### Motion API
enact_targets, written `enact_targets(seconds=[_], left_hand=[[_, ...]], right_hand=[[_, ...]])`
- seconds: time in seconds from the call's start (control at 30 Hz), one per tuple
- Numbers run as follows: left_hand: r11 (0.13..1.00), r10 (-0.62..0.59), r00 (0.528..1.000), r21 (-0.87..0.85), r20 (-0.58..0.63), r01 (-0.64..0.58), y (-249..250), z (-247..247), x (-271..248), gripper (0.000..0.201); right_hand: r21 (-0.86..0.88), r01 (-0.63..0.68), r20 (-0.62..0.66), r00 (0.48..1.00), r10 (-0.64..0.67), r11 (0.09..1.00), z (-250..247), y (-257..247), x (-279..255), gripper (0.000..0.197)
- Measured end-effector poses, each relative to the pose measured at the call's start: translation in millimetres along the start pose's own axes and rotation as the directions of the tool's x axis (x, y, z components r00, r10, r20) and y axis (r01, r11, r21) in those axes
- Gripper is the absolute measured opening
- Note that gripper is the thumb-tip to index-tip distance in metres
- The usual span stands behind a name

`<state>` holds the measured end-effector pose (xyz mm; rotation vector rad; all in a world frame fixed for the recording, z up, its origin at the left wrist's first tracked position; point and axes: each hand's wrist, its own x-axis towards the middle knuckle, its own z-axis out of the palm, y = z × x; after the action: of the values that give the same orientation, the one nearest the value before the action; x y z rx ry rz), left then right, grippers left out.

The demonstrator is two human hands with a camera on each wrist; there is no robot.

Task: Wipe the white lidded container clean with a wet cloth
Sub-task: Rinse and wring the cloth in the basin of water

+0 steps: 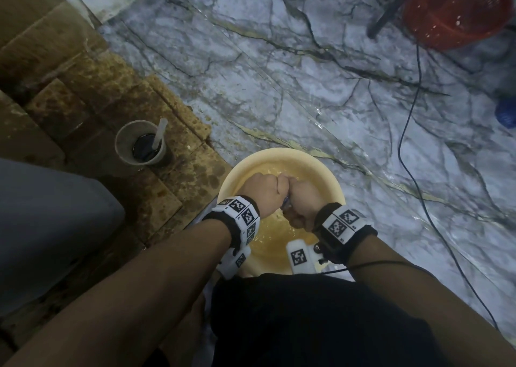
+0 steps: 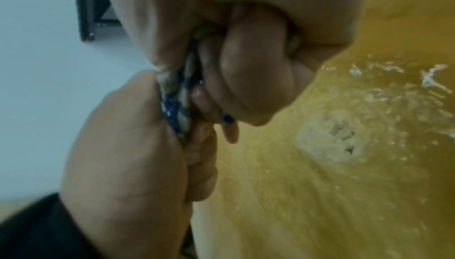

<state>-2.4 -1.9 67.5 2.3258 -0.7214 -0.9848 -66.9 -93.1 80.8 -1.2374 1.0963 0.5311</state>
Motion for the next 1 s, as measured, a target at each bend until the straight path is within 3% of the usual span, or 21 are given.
enact_targets(seconds=[0.1, 0.2, 0.27, 0.33, 0.4, 0.47, 0.53, 0.6, 0.77, 0.87, 1.0], left_hand=[[1.000, -0.010, 1.000, 0.000, -0.011, 0.010, -0.9, -1.2, 0.7, 0.056], [0.984, -0.142, 0.988, -0.102, 0.052, 0.147, -2.4, -2.9, 3.8, 0.046], [0.965, -0.175, 0.980, -0.181, 0.098, 0.190, -8.6, 0.0, 7.6, 0.057], [0.900, -0.220, 0.963, -0.348, 0.156, 0.262, -13.0, 1.9, 6.0, 0.071], [0.860, -0.232, 0.950, -0.413, 0.210, 0.301, -11.2, 3.3, 2.3, 0.076], [0.873, -0.207, 0.956, -0.402, 0.207, 0.276, -4.8, 1.8, -2.6, 0.064], [0.894, -0.178, 0.964, -0.377, 0.197, 0.242, 3.1, 0.7, -4.8, 0.036], [0.880, -0.214, 0.961, -0.392, 0.174, 0.267, 9.6, -3.8, -5.6, 0.027], [0.924, -0.177, 0.981, -0.329, 0.080, 0.194, 6.0, -7.3, -0.4, 0.046], [0.926, -0.184, 0.982, -0.328, 0.035, 0.185, 0.8, -1.1, 4.1, 0.055], [0.932, -0.173, 0.985, -0.321, 0.017, 0.169, -1.5, 2.9, 0.3, 0.055]], right_hand=[[0.112, -0.019, 0.057, 0.998, 0.013, 0.994, -0.9, 4.6, 2.3, 0.049], [0.017, 0.221, -0.088, 0.972, -0.218, 0.975, 2.4, 15.5, 7.4, 0.053], [-0.206, 0.416, -0.144, 0.882, -0.448, 0.886, 3.0, 22.0, 6.9, 0.049], [-0.417, 0.563, -0.114, 0.746, -0.656, 0.713, 0.4, 28.4, 7.2, 0.053], [-0.550, 0.616, -0.053, 0.649, -0.759, 0.564, -1.0, 31.4, 7.2, 0.055], [-0.608, 0.623, -0.011, 0.613, -0.790, 0.493, 1.1, 34.0, 8.9, 0.055], [-0.606, 0.601, -0.045, 0.628, -0.777, 0.521, 4.9, 32.5, 9.5, 0.058], [-0.548, 0.574, -0.127, 0.662, -0.738, 0.609, 7.4, 26.7, 10.4, 0.056], [-0.487, 0.495, -0.188, 0.745, -0.640, 0.719, 11.4, 16.2, 11.2, 0.055], [-0.393, 0.436, -0.207, 0.816, -0.540, 0.810, 10.9, 14.3, 12.0, 0.043], [-0.269, 0.369, -0.199, 0.883, -0.426, 0.890, 8.8, 11.6, 7.3, 0.047]])
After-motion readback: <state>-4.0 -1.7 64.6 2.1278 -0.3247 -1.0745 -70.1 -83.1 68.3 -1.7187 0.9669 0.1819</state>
